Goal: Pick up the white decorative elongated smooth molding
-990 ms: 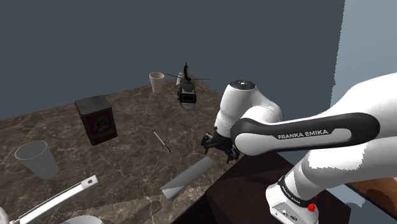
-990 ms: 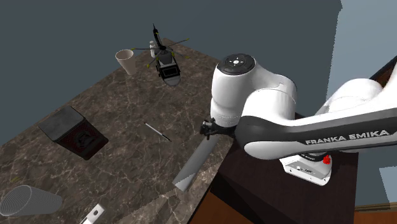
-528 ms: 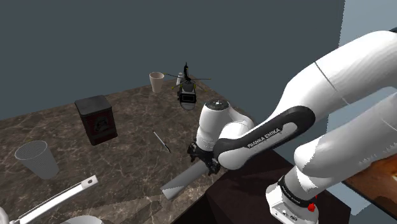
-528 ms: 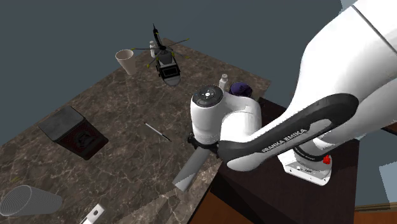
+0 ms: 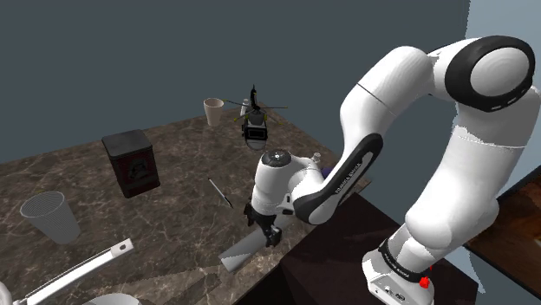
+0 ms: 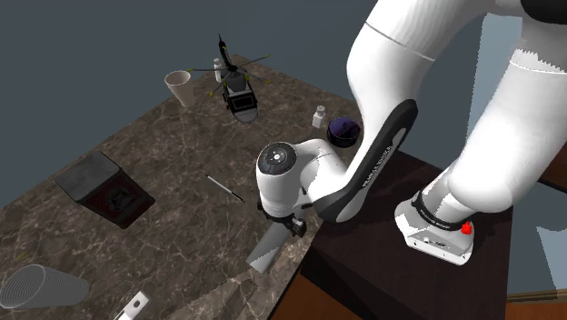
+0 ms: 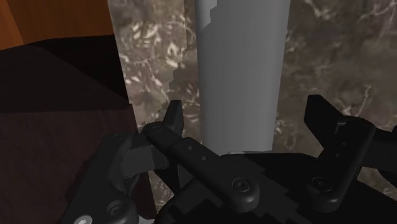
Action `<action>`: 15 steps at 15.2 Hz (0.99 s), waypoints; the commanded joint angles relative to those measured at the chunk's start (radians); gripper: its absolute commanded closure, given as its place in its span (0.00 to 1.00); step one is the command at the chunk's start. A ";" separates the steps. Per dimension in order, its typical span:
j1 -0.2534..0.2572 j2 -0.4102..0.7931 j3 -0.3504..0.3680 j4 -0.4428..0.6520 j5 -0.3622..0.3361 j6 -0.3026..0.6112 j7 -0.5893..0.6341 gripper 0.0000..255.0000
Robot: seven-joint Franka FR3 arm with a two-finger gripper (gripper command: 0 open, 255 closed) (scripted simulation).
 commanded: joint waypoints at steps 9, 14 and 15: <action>0.099 0.073 -0.119 0.028 -0.119 0.033 0.089 1.00; 0.099 0.073 -0.119 0.028 -0.119 0.033 0.089 1.00; 0.098 0.071 -0.118 0.026 -0.119 0.035 0.090 1.00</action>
